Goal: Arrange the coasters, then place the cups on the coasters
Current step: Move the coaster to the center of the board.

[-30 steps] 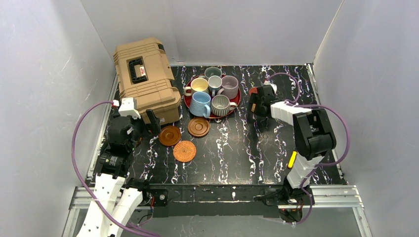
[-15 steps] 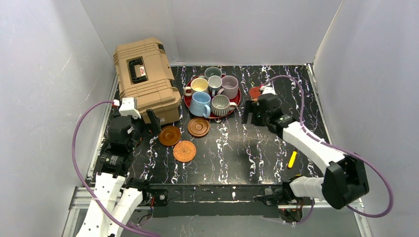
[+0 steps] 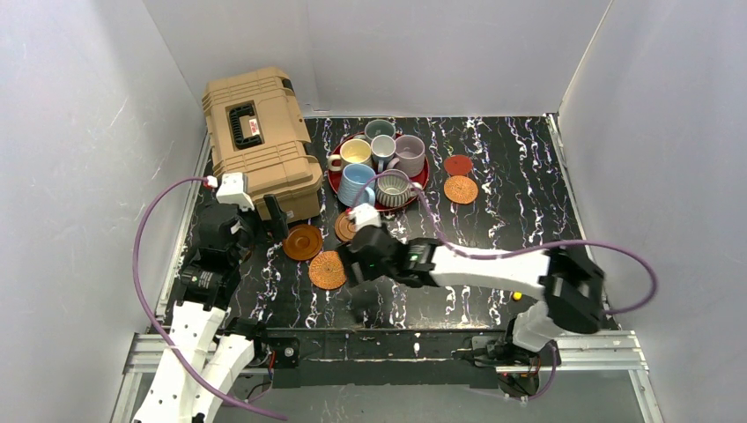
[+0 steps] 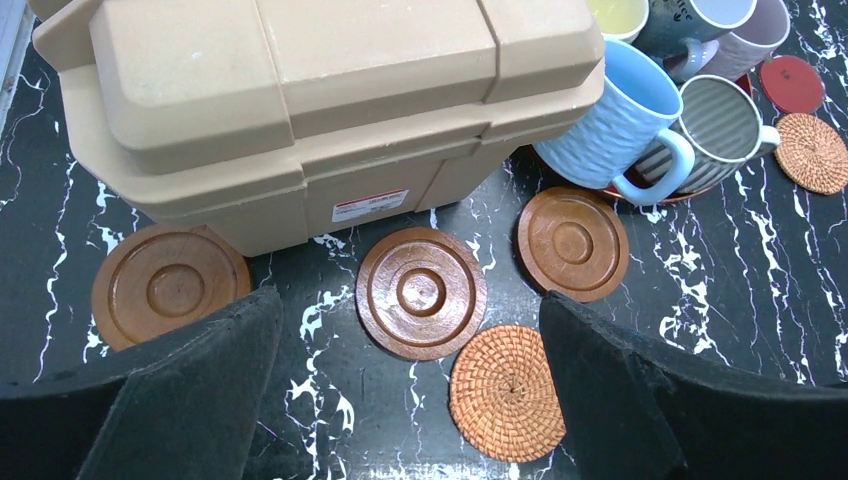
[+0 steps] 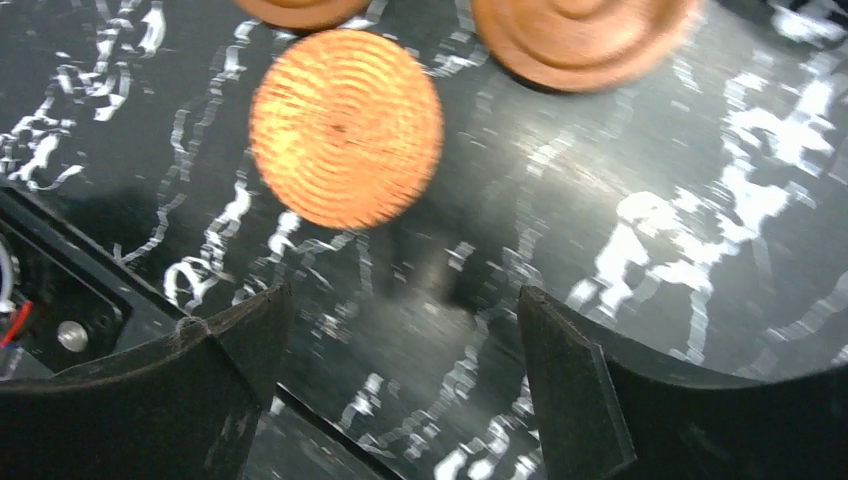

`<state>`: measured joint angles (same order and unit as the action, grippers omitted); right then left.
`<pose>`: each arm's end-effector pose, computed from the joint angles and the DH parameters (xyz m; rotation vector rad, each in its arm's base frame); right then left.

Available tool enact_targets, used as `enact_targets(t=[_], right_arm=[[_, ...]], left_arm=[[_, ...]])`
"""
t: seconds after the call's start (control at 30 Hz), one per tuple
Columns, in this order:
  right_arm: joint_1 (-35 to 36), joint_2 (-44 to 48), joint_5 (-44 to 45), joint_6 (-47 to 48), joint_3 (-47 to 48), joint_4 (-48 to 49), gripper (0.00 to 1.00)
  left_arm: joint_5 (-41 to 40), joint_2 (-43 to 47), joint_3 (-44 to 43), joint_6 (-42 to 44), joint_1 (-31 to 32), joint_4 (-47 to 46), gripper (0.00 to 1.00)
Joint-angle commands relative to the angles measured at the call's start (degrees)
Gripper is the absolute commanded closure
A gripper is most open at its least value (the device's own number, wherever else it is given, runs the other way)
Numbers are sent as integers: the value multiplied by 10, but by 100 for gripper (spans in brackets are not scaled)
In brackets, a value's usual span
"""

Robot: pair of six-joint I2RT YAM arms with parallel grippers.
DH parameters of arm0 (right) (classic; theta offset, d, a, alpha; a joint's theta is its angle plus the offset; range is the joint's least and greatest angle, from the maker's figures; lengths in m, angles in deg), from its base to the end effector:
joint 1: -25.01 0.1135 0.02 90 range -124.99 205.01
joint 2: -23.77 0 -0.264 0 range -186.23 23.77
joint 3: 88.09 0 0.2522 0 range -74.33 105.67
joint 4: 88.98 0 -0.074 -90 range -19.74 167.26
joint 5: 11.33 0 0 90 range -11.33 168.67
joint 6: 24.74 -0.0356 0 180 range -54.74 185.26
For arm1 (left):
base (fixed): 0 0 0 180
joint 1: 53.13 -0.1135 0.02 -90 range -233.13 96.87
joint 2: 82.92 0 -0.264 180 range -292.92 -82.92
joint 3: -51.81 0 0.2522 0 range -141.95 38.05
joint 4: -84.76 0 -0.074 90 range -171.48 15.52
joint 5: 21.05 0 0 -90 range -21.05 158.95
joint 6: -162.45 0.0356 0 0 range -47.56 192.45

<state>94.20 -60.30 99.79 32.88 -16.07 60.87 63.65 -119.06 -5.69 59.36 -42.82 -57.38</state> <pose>0.1252 0.2934 0.2514 -0.5443 2.2358 0.5171 0.1448 -0.0230 0.3300 -0.1094 1.8589 -0.1975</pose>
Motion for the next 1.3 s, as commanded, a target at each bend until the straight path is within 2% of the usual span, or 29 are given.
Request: enact_targets(t=[0.0, 0.17, 0.43, 0.93, 1.27], right_arm=[[53, -108, 10, 11, 97, 55, 12], [67, -228, -53, -7, 173, 66, 19], [70, -310, -68, 4, 206, 83, 21], [69, -319, -27, 16, 222, 69, 22], [44, -275, -13, -25, 137, 42, 21]], left_arm=[[0, 2, -12, -1, 1, 8, 1], [-12, 15, -9, -4, 1, 7, 1], [-41, 20, -13, -11, 1, 16, 1], [-41, 25, -14, -10, 0, 17, 1], [-41, 28, -14, -9, 0, 17, 1]])
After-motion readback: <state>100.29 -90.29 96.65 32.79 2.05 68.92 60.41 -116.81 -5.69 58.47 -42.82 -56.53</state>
